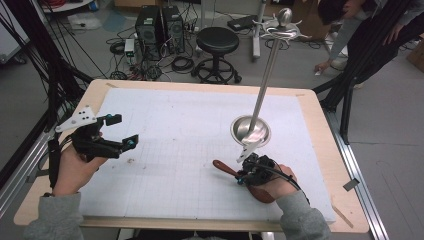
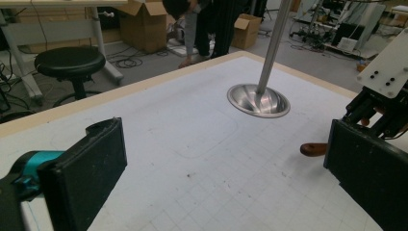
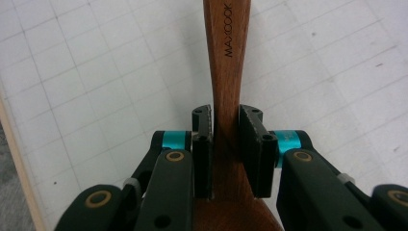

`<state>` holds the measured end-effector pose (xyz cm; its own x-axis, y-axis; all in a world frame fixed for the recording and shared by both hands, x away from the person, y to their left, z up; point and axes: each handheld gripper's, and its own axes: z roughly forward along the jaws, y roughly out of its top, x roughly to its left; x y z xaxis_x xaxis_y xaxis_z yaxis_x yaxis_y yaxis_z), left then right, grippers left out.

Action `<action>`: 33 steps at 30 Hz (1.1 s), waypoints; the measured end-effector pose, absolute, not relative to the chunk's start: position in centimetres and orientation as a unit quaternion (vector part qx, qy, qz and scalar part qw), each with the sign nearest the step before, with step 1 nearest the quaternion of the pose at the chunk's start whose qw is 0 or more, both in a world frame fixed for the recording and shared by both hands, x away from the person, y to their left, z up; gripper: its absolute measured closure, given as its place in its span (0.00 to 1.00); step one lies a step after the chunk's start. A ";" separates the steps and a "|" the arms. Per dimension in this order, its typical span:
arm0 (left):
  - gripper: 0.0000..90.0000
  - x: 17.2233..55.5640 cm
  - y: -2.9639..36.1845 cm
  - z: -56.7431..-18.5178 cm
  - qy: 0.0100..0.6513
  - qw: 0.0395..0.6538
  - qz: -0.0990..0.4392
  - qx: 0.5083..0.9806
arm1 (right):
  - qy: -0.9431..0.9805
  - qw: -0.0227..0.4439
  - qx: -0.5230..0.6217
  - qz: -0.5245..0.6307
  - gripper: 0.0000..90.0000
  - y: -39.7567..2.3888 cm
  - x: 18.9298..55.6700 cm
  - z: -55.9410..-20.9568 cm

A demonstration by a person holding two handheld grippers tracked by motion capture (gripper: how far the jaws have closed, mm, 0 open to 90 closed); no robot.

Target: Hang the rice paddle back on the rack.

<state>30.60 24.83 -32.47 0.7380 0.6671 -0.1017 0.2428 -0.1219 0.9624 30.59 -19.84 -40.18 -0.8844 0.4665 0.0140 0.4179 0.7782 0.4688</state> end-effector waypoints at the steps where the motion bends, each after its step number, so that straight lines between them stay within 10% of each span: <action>1: 0.02 30.6 24.8 -32.5 0.314 0.584 0.182 0.726 | 0.941 0.054 0.235 0.238 0.84 -19.9 30.6 -40.1; 33: 0.02 30.4 25.1 -32.0 0.312 0.590 0.186 0.722 | 0.887 0.102 0.262 0.366 0.85 -23.8 30.4 -37.2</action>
